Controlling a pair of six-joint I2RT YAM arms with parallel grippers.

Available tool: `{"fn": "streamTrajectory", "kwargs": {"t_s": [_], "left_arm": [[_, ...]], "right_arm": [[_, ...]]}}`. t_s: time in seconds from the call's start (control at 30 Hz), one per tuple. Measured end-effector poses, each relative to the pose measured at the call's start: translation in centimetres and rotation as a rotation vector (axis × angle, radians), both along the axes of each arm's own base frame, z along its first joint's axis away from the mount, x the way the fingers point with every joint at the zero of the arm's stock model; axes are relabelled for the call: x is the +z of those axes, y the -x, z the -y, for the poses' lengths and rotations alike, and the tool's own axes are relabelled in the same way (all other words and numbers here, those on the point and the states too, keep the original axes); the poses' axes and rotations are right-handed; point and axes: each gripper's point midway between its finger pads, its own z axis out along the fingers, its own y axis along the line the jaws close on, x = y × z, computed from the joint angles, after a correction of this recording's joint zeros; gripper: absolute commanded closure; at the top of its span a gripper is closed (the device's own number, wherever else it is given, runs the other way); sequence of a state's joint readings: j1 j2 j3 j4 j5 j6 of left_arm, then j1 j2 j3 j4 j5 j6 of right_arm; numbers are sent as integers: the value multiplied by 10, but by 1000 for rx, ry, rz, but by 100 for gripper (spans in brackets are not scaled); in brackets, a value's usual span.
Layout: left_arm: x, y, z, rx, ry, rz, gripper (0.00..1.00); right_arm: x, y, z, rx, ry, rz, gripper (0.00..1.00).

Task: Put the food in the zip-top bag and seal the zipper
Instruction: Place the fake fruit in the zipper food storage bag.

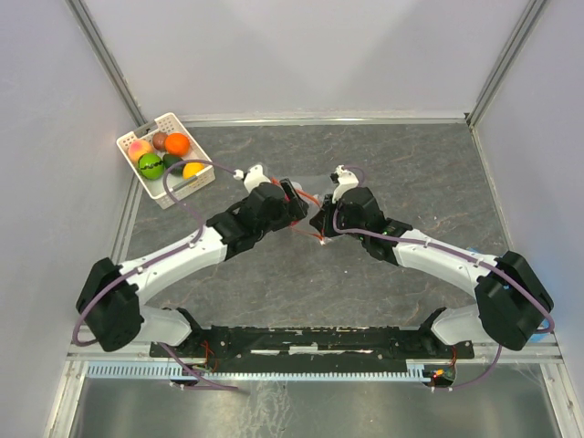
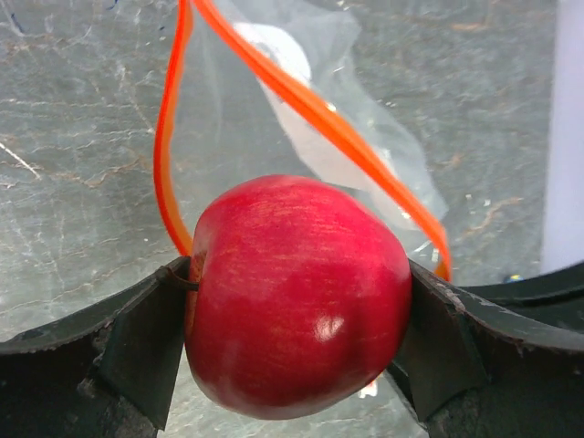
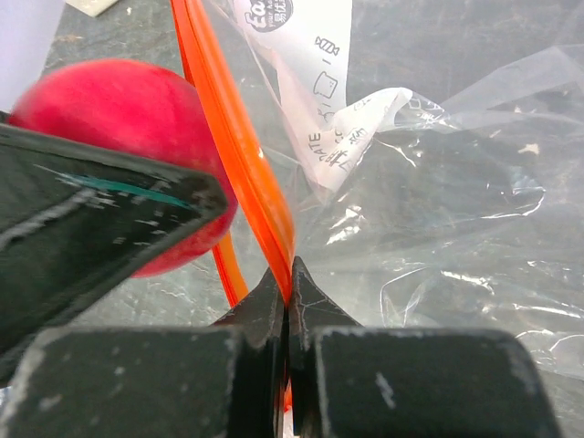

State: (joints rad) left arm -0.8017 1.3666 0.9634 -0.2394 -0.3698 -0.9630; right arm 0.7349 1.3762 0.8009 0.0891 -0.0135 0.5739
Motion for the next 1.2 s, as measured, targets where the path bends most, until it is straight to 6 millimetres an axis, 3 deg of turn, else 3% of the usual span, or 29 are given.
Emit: {"fn": "streamTrajectory", "kwargs": {"t_s": [0.17,0.27,0.63,0.83,1.03,1.1,1.2], "left_arm": [[28,-3,-1,-4,99,54,28],[30,-2,-2,-8,134,65,30],[-8,8,-30,51,156,18,32],[-8,5,-28,48,167,22,26],[-23,3,-24,44,140,-15,23],[-28,0,-22,45,125,-29,21],[-35,-2,-21,47,108,-48,7]], "right_arm": [[7,4,-9,13,-70,-28,98],[10,7,-14,22,-102,-49,98],[19,14,-23,38,-182,-100,98],[25,19,-28,68,-207,-105,99],[29,23,-32,97,-234,-113,98],[29,24,-33,99,-235,-115,98],[29,24,-33,101,-236,-116,98]]}}
